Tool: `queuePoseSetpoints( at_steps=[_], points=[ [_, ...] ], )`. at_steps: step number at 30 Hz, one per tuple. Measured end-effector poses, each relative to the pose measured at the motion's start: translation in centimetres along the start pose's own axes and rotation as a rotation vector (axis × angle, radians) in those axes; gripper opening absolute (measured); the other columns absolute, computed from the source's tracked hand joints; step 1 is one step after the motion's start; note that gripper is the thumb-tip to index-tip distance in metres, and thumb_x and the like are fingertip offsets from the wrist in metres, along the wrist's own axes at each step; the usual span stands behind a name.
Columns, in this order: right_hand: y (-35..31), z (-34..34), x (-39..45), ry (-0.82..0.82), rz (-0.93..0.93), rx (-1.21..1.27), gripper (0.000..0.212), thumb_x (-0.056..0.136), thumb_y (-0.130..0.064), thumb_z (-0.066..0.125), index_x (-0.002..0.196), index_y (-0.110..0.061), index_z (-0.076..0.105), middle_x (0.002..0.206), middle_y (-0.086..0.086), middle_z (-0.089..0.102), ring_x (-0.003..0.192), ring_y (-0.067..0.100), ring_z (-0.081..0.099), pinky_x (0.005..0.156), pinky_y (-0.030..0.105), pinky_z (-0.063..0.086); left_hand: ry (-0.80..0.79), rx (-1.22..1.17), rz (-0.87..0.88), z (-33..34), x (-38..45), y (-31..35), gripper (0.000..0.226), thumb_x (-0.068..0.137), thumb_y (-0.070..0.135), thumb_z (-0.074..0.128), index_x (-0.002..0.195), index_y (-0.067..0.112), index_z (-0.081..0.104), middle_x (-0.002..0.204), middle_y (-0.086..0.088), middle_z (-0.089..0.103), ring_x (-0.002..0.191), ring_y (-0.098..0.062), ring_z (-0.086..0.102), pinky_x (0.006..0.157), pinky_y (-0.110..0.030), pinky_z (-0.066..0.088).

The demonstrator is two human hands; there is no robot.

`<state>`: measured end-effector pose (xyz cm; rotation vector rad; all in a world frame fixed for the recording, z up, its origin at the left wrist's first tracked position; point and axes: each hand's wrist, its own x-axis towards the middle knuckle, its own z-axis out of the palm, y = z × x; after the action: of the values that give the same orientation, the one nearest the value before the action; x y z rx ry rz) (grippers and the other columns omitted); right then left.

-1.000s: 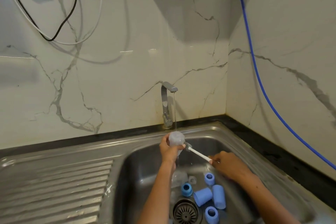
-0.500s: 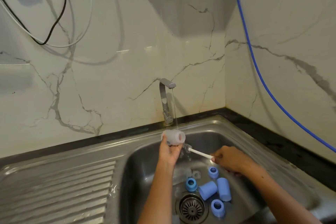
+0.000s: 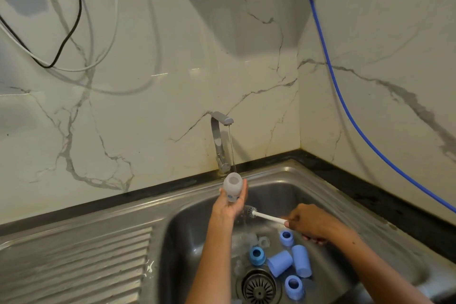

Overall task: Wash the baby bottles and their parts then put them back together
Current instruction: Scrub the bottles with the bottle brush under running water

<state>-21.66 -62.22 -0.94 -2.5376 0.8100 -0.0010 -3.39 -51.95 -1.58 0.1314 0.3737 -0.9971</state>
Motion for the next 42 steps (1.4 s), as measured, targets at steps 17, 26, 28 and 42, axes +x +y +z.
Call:
queuePoseSetpoints(
  at_steps=[17, 26, 28, 42],
  points=[
    [-0.5, -0.7, -1.1, -0.034, -0.024, -0.008, 0.023, 0.1, -0.034, 0.048, 0.088, -0.018, 0.06, 0.059, -0.005, 0.047, 0.045, 0.004, 0.041, 0.048, 0.013, 0.036, -0.108, 0.27, 0.143, -0.4, 0.2, -0.2, 0.054, 0.094, 0.032, 0.055, 0.138, 0.006, 0.039, 0.113, -0.025, 0.057, 0.1, -0.033, 0.057, 0.09, -0.038, 0.048],
    [-0.3, -0.7, -1.1, -0.042, -0.008, 0.031, 0.024, 0.099, -0.035, 0.049, 0.095, -0.017, 0.065, 0.057, -0.006, 0.048, 0.042, 0.003, 0.04, 0.045, 0.013, 0.035, -0.079, 0.111, 0.128, -0.1, 0.5, -0.8, 0.056, 0.091, 0.018, 0.061, 0.14, 0.005, 0.038, 0.137, -0.026, 0.045, 0.124, -0.041, 0.047, 0.106, -0.052, 0.038],
    [-0.3, -0.7, -1.2, -0.039, -0.011, 0.024, 0.021, 0.099, -0.035, 0.049, 0.092, -0.019, 0.063, 0.057, -0.006, 0.047, 0.043, 0.003, 0.039, 0.045, 0.013, 0.034, -0.074, 0.132, 0.156, 0.0, 0.6, -1.1, 0.056, 0.09, 0.017, 0.062, 0.14, 0.006, 0.038, 0.138, -0.026, 0.044, 0.126, -0.042, 0.045, 0.107, -0.052, 0.037],
    [-0.6, -0.8, -1.7, -0.073, -0.01, 0.068, 0.025, 0.099, -0.029, 0.051, 0.112, -0.015, 0.068, 0.055, -0.004, 0.048, 0.029, 0.001, 0.036, 0.036, 0.01, 0.032, -0.069, 0.093, 0.106, -0.5, 0.3, 0.1, 0.056, 0.094, 0.019, 0.057, 0.143, 0.007, 0.033, 0.137, -0.025, 0.044, 0.123, -0.039, 0.049, 0.098, -0.054, 0.042]
  ],
)
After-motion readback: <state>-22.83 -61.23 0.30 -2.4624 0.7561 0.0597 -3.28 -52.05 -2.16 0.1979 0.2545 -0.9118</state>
